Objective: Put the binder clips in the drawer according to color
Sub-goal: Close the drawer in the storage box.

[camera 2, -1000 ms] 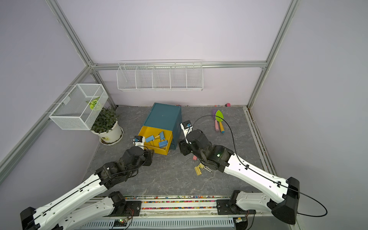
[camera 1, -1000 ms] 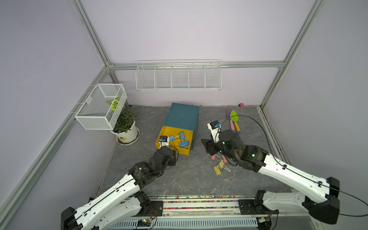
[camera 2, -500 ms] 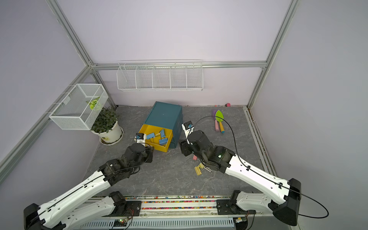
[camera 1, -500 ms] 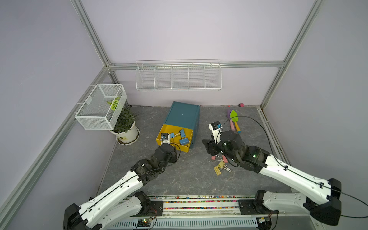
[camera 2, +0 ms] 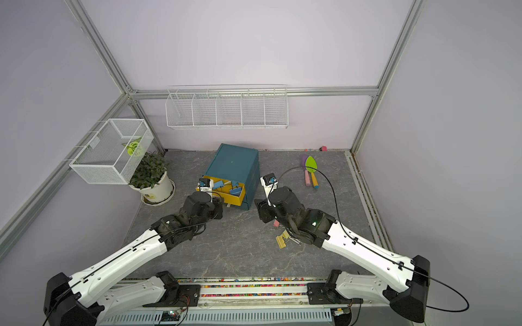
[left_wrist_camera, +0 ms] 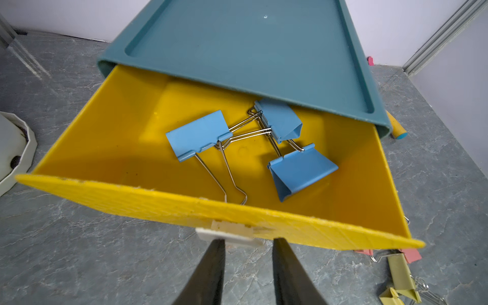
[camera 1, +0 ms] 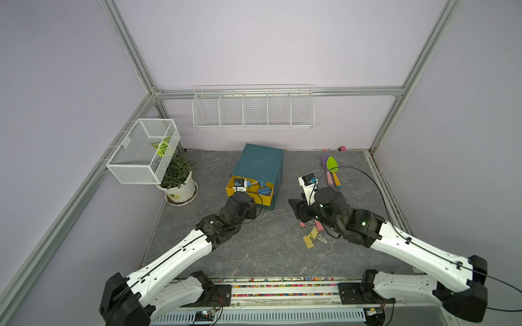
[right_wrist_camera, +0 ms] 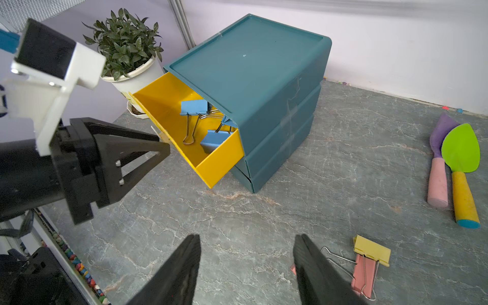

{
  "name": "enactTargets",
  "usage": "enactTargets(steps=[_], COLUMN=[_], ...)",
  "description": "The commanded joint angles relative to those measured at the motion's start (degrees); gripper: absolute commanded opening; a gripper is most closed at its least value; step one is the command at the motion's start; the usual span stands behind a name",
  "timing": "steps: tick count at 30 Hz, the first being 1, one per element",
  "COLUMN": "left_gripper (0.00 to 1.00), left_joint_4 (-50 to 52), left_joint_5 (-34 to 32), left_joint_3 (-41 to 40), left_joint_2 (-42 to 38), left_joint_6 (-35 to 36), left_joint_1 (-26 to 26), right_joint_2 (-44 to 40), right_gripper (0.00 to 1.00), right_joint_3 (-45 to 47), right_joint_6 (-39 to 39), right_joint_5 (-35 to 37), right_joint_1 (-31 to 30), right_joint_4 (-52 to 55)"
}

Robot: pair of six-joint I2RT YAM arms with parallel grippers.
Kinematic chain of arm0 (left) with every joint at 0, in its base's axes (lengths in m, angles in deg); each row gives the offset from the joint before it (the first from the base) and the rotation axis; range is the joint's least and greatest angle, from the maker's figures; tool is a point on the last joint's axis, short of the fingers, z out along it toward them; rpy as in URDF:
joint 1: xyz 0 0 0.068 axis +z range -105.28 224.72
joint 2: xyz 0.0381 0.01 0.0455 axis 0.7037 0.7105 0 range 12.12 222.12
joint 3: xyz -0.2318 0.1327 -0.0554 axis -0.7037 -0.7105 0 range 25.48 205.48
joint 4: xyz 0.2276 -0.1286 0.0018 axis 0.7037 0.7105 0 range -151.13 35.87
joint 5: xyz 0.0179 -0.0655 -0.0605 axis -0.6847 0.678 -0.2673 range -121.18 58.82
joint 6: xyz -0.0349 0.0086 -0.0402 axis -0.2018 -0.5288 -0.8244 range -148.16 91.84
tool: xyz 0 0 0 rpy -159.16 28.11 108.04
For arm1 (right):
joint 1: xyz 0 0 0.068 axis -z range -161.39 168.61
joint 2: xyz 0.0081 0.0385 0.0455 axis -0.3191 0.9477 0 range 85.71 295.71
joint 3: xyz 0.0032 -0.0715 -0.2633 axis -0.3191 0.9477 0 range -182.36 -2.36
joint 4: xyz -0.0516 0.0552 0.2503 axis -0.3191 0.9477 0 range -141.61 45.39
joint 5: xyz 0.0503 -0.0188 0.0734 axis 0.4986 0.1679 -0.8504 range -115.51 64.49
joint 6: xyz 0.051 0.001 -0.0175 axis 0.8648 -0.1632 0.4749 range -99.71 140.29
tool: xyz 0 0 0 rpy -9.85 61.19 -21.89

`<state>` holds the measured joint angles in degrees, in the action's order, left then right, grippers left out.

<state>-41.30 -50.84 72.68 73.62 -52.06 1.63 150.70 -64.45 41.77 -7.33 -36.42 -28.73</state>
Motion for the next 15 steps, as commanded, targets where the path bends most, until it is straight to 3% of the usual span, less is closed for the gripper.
enactTargets(steps=[1, 15], left_gripper=[0.36, 0.35], left_joint_4=[-3.76, -7.70], left_joint_5=[2.34, 7.22], left_joint_3=[2.76, 8.45], left_joint_2=[2.11, 10.88], left_joint_6=[1.95, 4.78], left_joint_1=[1.76, 5.96], right_joint_2=[-1.31, -2.77], right_gripper=[0.62, 0.62], right_joint_3=[1.09, 1.65], right_joint_6=[0.69, 1.06], right_joint_5=[-0.05, 0.29], right_joint_1=[0.33, 0.30], right_joint_4=[0.42, 1.38])
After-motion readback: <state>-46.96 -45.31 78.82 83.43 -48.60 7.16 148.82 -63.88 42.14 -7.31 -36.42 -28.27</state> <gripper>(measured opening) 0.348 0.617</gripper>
